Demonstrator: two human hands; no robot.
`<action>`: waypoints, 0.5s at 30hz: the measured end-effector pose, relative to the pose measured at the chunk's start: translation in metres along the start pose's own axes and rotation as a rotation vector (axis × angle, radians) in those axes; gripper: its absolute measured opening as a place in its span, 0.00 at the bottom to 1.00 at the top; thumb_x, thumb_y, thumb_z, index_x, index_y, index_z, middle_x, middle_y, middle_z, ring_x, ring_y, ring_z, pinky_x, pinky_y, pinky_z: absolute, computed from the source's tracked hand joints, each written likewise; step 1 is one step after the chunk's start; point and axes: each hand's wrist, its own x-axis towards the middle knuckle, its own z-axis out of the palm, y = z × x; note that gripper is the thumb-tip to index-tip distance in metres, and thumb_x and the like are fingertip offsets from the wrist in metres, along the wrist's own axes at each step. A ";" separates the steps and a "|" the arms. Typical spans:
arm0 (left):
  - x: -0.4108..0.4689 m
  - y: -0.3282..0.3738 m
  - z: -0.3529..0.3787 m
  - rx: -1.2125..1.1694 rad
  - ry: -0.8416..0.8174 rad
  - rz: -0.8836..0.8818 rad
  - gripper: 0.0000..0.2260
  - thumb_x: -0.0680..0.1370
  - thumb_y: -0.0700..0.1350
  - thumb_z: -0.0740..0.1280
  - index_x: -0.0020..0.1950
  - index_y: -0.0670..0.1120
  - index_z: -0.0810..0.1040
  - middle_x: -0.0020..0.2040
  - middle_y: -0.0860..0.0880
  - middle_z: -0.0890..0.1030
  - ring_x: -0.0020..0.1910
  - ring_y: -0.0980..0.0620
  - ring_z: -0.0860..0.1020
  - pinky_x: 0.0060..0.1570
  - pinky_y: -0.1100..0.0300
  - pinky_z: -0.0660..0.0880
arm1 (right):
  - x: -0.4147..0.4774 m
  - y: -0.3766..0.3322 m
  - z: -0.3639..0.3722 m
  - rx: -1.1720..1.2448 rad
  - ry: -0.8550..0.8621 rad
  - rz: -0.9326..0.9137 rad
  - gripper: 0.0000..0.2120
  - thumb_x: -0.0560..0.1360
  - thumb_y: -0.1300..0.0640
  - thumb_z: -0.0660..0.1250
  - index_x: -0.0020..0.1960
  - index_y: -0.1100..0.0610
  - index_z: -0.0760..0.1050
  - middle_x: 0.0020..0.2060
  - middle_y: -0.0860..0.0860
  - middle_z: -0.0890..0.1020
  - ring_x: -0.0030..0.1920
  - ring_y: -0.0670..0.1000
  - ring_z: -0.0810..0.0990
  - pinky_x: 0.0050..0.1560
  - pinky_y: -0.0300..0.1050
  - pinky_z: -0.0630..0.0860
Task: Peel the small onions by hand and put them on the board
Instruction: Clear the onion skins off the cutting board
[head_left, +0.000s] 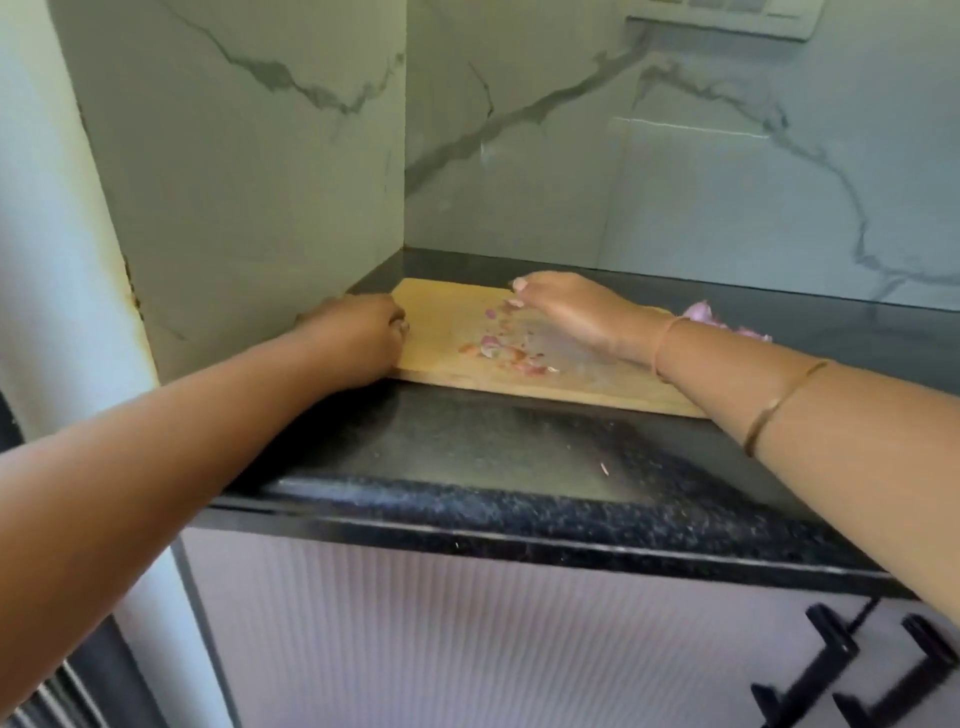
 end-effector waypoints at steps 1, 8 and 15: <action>0.000 0.000 0.002 -0.017 0.004 0.027 0.16 0.82 0.49 0.53 0.63 0.44 0.74 0.67 0.42 0.73 0.64 0.41 0.71 0.64 0.49 0.68 | 0.015 0.004 0.004 -0.038 -0.007 0.025 0.23 0.83 0.48 0.49 0.72 0.59 0.65 0.72 0.54 0.67 0.71 0.54 0.65 0.66 0.41 0.60; 0.002 -0.002 0.008 -0.025 0.030 0.067 0.16 0.82 0.48 0.52 0.58 0.43 0.75 0.60 0.43 0.76 0.57 0.42 0.74 0.58 0.50 0.71 | 0.079 0.001 0.025 -0.173 -0.169 0.074 0.27 0.83 0.44 0.44 0.75 0.58 0.58 0.73 0.56 0.65 0.71 0.56 0.65 0.72 0.49 0.58; 0.001 -0.001 0.008 -0.016 0.042 0.054 0.14 0.82 0.47 0.51 0.54 0.44 0.75 0.57 0.42 0.76 0.56 0.41 0.74 0.56 0.50 0.71 | 0.043 -0.008 0.023 -0.105 -0.184 -0.134 0.18 0.82 0.46 0.53 0.58 0.53 0.78 0.58 0.50 0.79 0.60 0.51 0.75 0.63 0.47 0.68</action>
